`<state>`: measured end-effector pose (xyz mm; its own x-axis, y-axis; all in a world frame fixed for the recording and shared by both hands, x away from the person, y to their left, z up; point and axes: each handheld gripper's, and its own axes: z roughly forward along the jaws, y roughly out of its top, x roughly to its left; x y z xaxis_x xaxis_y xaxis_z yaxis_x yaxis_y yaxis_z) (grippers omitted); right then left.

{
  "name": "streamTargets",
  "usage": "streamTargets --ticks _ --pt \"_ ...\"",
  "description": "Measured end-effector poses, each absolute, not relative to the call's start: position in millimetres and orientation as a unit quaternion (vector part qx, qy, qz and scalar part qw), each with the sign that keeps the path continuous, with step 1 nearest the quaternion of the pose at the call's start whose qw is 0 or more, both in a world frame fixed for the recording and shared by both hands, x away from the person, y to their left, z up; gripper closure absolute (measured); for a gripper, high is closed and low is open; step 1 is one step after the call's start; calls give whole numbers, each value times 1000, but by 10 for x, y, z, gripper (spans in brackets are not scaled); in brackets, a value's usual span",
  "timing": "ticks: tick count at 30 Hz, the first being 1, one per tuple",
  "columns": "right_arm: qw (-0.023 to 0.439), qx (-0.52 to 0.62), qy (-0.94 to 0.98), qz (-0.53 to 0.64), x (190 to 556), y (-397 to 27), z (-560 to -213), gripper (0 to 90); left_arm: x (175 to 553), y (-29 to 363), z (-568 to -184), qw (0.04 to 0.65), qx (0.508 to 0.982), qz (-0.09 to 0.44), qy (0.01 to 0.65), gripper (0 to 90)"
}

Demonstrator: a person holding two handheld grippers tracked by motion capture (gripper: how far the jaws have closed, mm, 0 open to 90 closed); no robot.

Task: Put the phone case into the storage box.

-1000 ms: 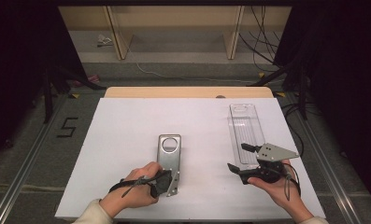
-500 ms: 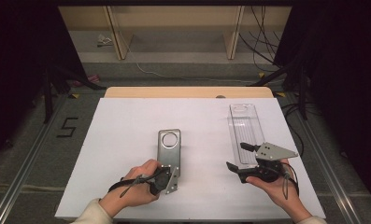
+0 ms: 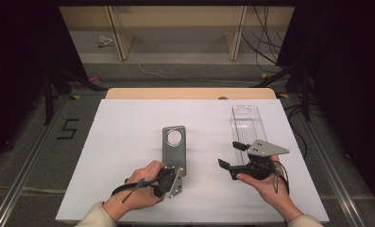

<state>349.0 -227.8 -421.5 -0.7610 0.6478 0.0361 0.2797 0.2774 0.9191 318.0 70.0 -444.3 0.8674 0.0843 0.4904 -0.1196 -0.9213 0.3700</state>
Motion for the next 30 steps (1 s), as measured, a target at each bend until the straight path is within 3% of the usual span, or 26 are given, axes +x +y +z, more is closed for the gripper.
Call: streamTargets --ticks 30 --pt "107 326 781 523 3987 -1447 -4309 220 3132 633 -4411 197 946 255 -27 885"
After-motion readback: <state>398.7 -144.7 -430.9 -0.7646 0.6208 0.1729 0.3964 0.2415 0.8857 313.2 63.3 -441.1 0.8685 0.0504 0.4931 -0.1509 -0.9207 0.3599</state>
